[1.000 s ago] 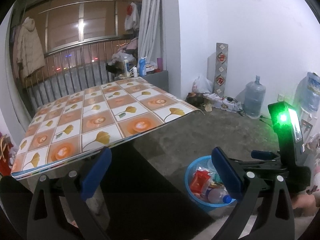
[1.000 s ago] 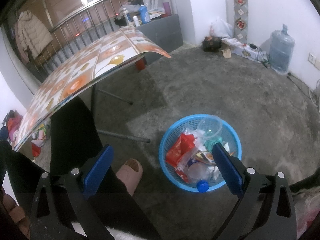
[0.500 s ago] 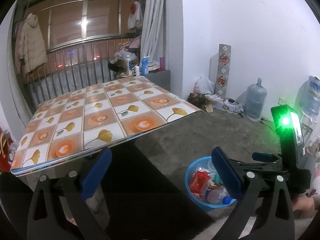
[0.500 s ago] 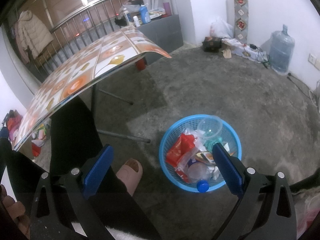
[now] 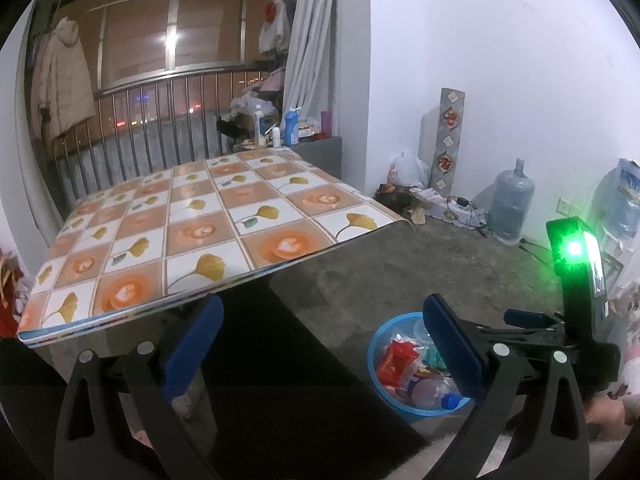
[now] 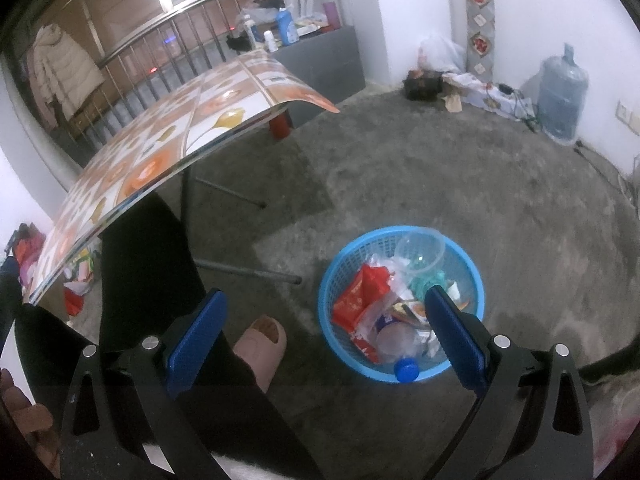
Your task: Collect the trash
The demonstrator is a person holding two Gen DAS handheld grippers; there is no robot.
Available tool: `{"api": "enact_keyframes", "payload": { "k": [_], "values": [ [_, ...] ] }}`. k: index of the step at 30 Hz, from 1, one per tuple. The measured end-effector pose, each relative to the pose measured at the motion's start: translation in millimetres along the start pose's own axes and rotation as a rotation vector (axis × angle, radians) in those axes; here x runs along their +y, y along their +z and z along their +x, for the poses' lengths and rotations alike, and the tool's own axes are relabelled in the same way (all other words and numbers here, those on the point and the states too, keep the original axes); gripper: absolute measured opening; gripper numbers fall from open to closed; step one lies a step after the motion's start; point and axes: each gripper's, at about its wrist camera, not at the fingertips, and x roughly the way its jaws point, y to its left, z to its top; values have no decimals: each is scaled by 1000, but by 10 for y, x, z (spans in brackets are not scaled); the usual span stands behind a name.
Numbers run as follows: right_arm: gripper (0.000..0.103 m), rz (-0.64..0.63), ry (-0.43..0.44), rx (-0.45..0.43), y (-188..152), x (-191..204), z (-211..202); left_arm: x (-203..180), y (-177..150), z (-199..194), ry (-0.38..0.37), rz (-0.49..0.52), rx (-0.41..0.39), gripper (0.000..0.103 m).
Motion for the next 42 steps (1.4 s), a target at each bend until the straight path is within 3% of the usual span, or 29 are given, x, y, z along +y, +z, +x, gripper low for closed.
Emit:
{"api": "enact_keyframes", "payload": {
  "k": [3,17,23,42],
  "values": [
    [95,3,2,6,4,-3,6,26,-2,-32,-29,-15,-16,98],
    [95,1,7,11,0,-29,7,1,-16,-28,-8,-7,-14,98],
    [95,-12,9,9,10,-4,-13,25,-25,44,25,-8,25,98],
    [95,-16,19,19,8,-3,-17,56,-14,32,10,-31,35,98]
  ]
}}
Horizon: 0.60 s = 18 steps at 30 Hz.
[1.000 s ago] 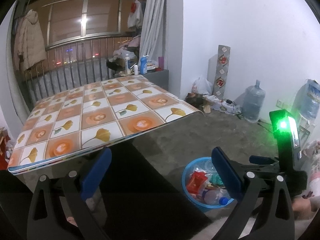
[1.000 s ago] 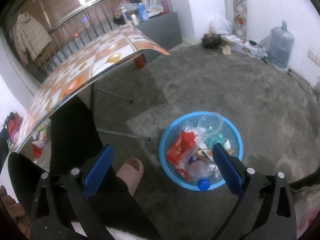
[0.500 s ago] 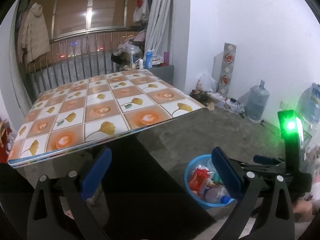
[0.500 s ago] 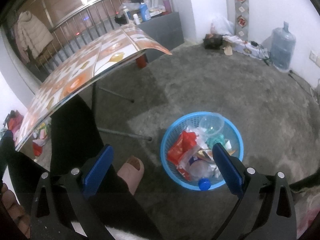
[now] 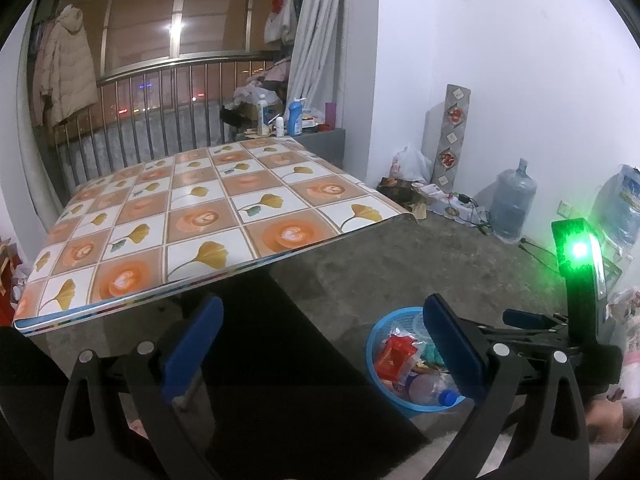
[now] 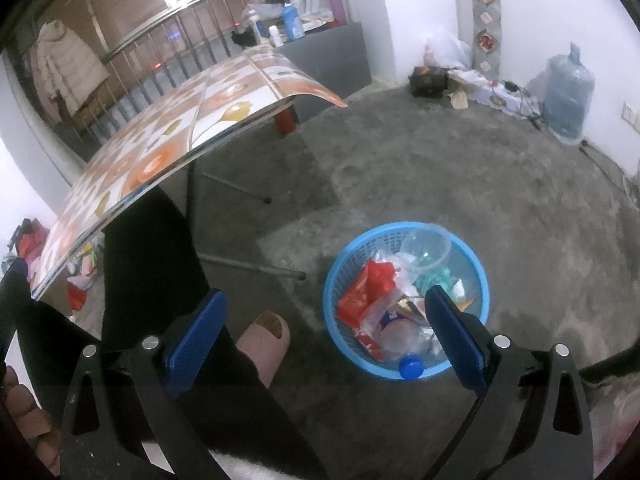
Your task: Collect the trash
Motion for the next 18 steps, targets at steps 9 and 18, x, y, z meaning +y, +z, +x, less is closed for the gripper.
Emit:
{"api": "enact_keyframes", "payload": {
  "k": [9,18],
  "values": [
    [95,12,1,7,27,-30,25,52,4,20,17,-30,5,98],
    [95,11,1,13,28,-42,26,51,5,21,29,-14,-1,98]
  ]
}}
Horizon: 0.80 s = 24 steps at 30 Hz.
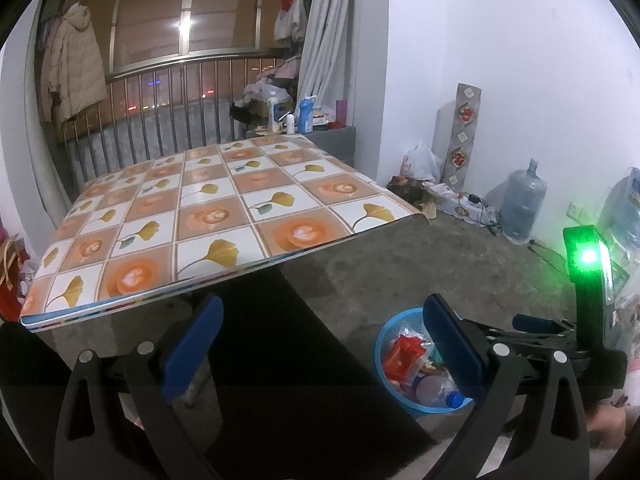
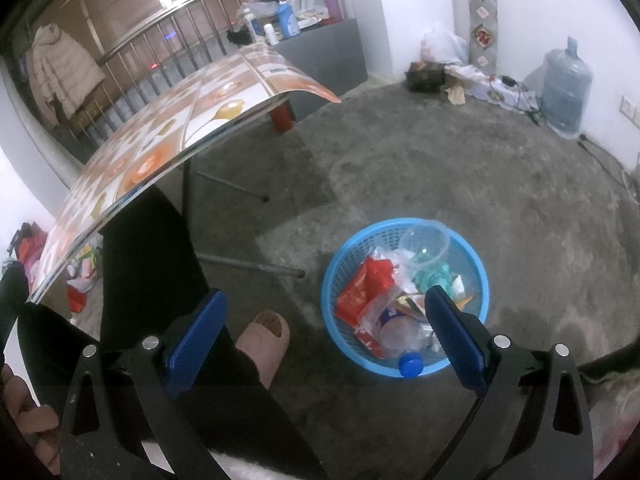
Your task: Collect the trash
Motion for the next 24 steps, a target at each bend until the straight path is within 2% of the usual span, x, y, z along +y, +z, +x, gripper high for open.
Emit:
{"api": "enact_keyframes", "payload": {
  "k": [10,15,24],
  "values": [
    [95,0,0,2,0,-2,-1,20,-9,0,-15,-3,-22,98],
    [95,-17,-2,-3,0,10,-6,16,-31,80,-2,-1,15,98],
    [95,-12,0,-1,0,3,-3,12,-36,75,16,2,18,98]
  ]
}}
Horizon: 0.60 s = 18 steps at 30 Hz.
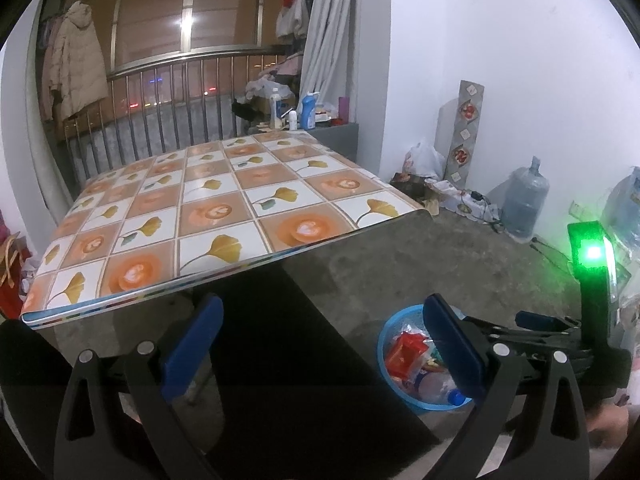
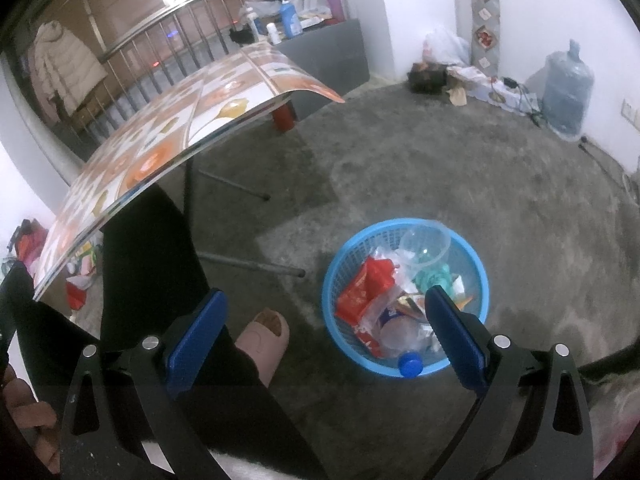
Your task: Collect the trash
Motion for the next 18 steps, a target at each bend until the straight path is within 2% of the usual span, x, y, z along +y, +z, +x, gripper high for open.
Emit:
{"api": "enact_keyframes", "payload": {
  "k": [18],
  "values": [
    [95,-1,-1,-1,1,22,8,63,6,-14,6,-51,16,98]
  ]
}}
